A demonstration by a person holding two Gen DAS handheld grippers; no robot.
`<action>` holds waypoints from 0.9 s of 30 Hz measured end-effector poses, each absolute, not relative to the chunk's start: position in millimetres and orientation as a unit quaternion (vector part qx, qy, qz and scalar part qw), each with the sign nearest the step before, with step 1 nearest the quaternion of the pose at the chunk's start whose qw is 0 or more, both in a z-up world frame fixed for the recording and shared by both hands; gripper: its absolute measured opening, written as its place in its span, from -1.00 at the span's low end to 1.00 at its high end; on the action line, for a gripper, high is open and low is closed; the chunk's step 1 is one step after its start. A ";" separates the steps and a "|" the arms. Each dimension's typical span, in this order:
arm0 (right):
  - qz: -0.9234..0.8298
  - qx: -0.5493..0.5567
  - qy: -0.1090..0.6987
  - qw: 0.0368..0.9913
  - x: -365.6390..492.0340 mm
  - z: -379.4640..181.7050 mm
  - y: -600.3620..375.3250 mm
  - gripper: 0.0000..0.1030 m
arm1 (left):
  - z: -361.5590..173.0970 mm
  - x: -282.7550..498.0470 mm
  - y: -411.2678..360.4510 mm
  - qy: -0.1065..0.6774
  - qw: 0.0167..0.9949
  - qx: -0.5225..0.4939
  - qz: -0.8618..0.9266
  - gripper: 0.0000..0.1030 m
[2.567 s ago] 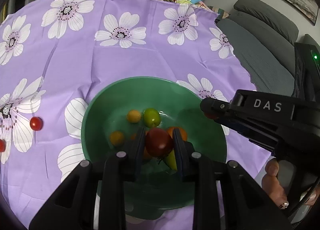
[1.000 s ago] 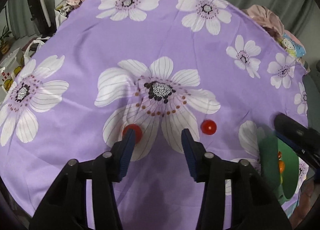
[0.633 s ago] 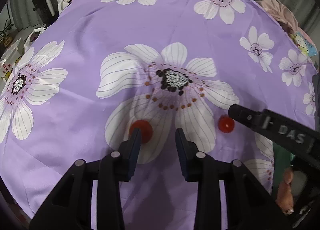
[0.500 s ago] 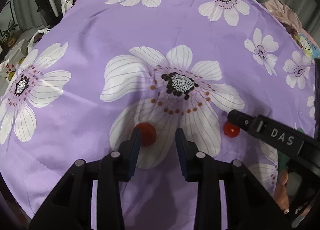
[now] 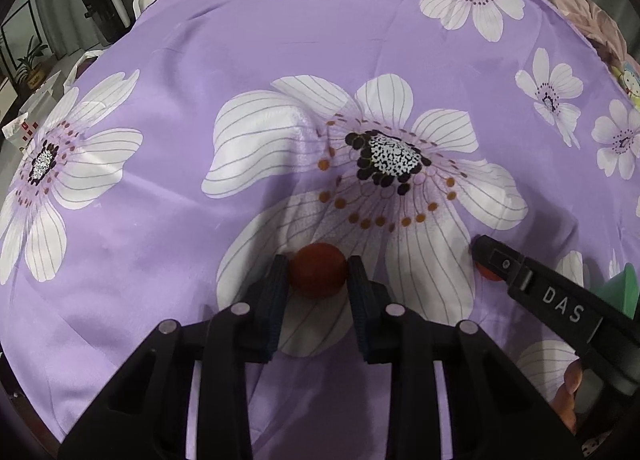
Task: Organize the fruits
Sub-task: 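Close the right gripper on the cherry tomato and lift it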
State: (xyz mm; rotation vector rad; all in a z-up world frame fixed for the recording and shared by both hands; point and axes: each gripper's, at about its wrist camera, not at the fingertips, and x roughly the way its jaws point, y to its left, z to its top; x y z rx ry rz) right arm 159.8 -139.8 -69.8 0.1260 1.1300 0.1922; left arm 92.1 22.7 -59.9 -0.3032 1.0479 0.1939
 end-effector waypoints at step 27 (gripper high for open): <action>0.106 0.146 0.395 0.901 53.6 28.5 -207.0 -0.42 | 36.3 22.0 -18.9 0.331 0.935 -0.126 0.011 -0.45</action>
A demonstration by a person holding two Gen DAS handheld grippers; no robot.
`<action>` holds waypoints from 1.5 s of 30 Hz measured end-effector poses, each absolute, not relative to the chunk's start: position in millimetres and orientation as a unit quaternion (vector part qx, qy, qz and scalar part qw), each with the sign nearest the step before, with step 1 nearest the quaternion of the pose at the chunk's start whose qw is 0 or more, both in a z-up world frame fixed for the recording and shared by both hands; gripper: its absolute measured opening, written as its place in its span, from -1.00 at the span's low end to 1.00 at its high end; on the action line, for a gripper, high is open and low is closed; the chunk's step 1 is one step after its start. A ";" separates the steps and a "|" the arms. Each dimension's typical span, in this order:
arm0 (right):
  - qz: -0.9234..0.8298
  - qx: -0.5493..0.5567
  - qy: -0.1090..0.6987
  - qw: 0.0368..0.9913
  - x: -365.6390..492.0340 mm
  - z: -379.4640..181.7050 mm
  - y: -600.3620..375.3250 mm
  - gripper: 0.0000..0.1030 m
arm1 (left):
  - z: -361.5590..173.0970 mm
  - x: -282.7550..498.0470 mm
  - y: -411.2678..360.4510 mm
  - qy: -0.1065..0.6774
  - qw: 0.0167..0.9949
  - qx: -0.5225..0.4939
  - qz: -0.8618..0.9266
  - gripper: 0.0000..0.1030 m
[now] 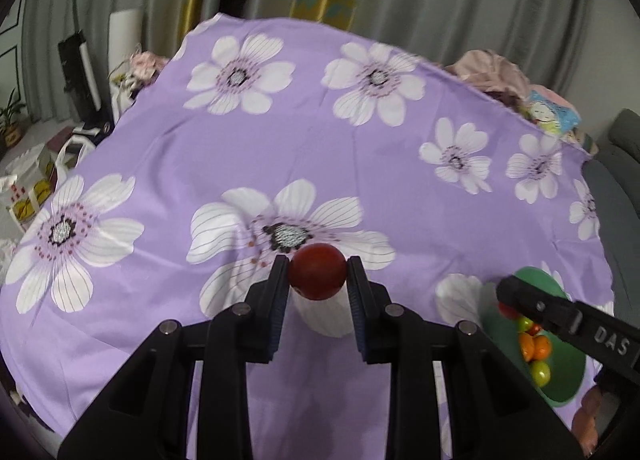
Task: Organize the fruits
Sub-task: 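Close the right gripper on the cherry tomato and lift it, then carry the tomato with the right gripper over the green bowl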
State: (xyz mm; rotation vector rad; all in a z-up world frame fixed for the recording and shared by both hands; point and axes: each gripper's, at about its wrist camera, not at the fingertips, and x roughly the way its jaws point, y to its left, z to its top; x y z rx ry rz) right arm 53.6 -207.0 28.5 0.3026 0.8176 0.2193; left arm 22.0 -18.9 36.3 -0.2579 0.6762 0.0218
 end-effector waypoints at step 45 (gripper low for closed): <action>-0.052 0.263 0.384 0.884 15.5 15.2 -399.7 -0.41 | 6.0 44.9 -248.8 0.416 0.886 -0.021 -0.202 -0.44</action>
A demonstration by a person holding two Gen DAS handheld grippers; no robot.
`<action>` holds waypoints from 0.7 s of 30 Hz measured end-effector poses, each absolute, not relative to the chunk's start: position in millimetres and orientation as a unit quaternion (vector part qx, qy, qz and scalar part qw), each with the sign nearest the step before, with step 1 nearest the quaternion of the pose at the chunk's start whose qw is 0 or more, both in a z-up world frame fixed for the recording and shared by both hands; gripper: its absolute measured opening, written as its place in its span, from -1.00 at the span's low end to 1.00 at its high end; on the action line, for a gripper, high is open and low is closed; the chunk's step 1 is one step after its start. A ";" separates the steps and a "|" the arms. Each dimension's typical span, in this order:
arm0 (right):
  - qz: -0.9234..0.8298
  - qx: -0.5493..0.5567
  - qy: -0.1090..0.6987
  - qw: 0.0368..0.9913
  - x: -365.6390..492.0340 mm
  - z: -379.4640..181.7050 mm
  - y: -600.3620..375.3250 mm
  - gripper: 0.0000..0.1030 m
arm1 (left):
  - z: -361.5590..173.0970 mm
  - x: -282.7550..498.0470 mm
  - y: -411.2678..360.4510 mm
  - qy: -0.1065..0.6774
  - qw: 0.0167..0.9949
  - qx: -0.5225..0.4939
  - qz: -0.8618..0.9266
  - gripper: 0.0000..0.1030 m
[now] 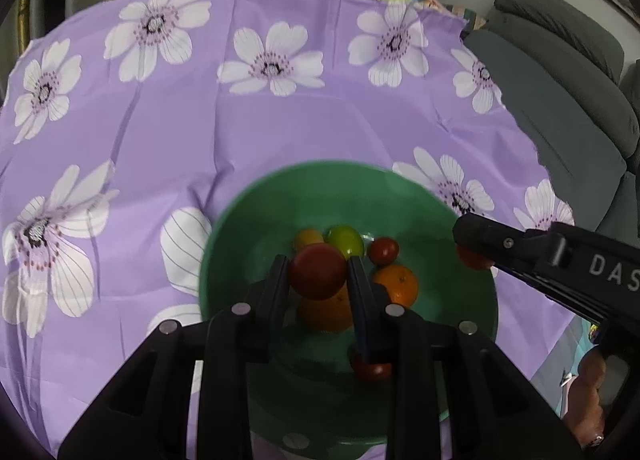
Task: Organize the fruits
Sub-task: 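Carry the tomato with the right gripper over the green bowl, then open the right gripper to drop the tomato into the bowl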
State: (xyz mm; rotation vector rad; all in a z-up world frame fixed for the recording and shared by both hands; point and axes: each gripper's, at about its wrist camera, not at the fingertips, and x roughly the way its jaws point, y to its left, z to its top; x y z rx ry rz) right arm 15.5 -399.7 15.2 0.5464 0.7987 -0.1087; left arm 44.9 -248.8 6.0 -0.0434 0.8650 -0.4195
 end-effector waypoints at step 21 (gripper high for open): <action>-0.076 0.240 0.345 0.904 -2.2 38.3 -397.0 0.40 | 40.5 26.1 -234.1 0.378 0.907 -0.028 -0.185 0.51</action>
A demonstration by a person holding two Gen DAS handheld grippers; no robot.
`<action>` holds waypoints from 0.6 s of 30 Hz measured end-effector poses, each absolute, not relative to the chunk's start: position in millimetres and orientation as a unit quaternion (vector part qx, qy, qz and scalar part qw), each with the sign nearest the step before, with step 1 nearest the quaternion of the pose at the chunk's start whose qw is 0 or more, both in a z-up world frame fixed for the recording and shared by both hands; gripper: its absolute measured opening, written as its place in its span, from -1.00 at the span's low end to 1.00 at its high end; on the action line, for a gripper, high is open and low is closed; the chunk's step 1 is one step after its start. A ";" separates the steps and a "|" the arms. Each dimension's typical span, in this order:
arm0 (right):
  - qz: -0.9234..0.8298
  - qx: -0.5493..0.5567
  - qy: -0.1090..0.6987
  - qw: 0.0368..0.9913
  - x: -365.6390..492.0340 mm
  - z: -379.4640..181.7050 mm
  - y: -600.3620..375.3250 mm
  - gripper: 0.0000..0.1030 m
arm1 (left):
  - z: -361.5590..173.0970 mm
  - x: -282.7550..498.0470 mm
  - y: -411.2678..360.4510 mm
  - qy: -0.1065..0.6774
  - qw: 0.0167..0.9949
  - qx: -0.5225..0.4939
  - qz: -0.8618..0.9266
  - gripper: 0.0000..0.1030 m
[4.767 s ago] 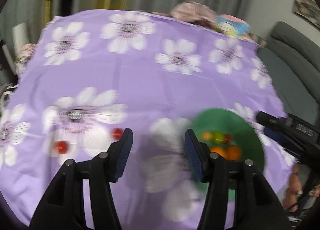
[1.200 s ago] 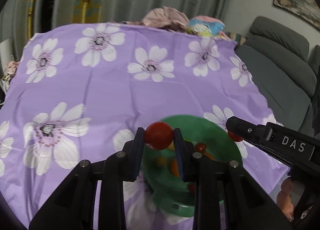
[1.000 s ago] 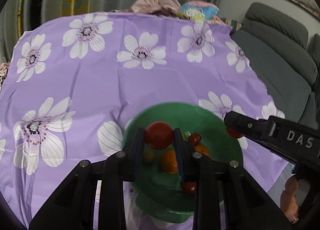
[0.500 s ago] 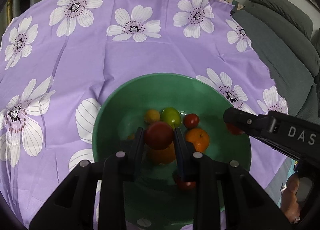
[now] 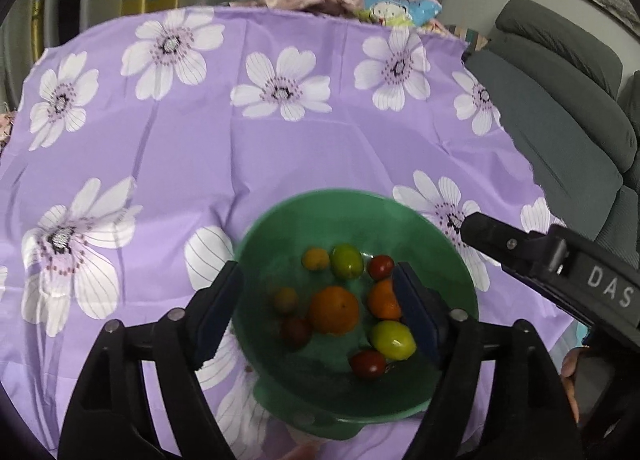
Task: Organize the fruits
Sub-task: 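Open the right gripper to drop the tomato into the bowl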
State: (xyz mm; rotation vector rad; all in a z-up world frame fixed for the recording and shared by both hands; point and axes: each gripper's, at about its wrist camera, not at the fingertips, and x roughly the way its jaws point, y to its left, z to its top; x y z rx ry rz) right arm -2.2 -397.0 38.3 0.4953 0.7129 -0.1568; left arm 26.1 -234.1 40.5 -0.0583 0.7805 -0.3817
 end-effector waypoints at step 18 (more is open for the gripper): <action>-0.067 0.226 0.334 0.913 -7.6 45.1 -389.2 0.43 | 52.7 13.1 -216.7 0.356 0.917 -0.034 -0.177 0.52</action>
